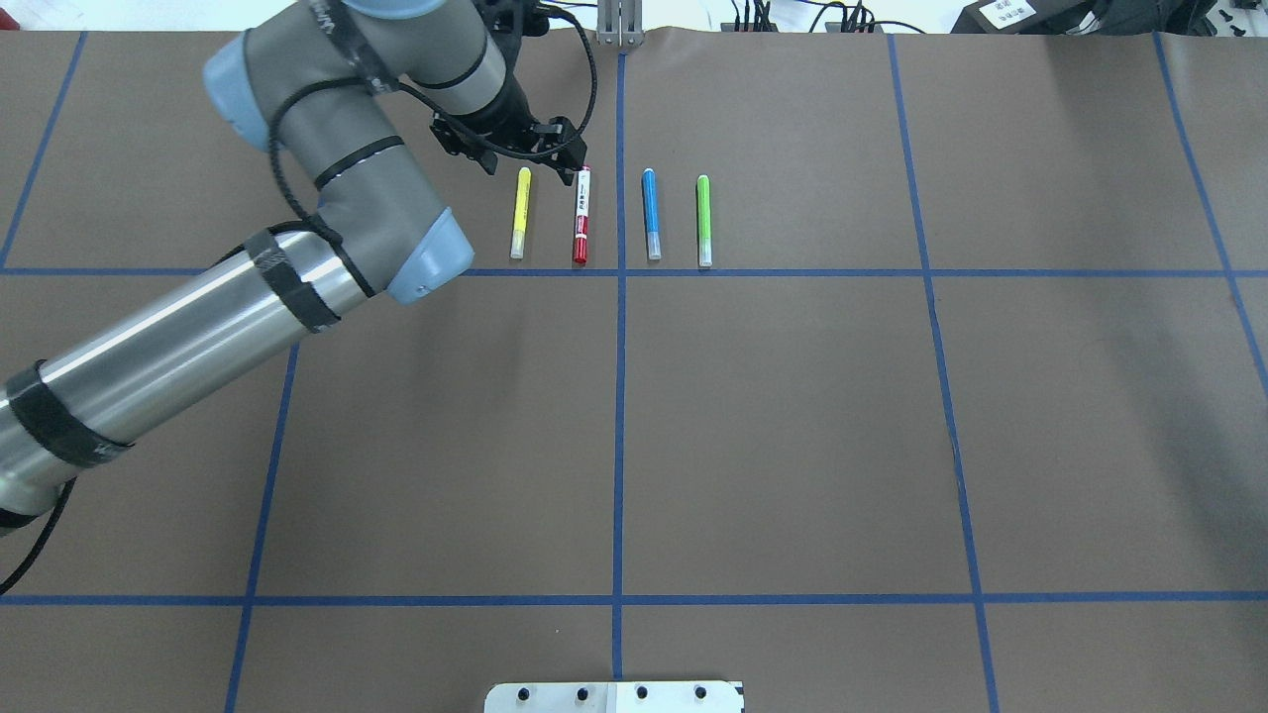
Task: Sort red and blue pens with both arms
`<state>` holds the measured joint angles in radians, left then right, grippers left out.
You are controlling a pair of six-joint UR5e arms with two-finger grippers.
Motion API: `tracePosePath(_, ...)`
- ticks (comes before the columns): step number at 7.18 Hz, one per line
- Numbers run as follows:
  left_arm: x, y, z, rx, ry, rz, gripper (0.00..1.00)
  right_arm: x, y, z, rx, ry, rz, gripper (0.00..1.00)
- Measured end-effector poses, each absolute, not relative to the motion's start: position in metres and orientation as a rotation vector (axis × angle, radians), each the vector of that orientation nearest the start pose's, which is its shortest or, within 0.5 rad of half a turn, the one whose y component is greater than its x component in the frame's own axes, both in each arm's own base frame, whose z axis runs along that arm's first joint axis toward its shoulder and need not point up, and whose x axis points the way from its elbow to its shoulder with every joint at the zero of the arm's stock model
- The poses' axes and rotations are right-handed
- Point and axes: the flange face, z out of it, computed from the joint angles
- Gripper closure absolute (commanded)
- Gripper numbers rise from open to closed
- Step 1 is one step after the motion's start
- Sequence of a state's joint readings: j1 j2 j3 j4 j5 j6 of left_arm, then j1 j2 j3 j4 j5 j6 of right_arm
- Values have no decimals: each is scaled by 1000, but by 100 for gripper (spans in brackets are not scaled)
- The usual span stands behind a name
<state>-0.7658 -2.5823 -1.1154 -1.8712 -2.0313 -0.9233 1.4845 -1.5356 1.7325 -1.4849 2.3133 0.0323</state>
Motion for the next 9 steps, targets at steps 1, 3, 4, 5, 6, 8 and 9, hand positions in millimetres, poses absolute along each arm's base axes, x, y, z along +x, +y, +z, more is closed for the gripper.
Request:
tracePosePath(1, 558, -636, 164, 212, 881, 65, 1, 21, -520, 553, 225, -753, -156, 0)
tracePosePath(3, 588, -635, 181, 196, 816, 50, 29, 21, -520, 553, 225, -753, -157, 0)
tracePosePath(4, 599, -631, 190, 196, 791, 50, 36, 21, -520, 553, 225, -753, -157, 0)
tracePosePath(5, 607, -626, 195, 193, 778, 55, 41, 21, -520, 553, 225, -753, -157, 0)
tracePosePath(6, 613, -622, 198, 190, 773, 60, 47, 21, -520, 554, 224, -753, -157, 0)
tracePosePath(8, 619, -618, 201, 185, 768, 66, 51, 20, -520, 554, 223, -753, -157, 0)
tracePosePath(9, 620, -618, 203, 182, 765, 66, 52, 20, -520, 554, 223, -753, -158, 0)
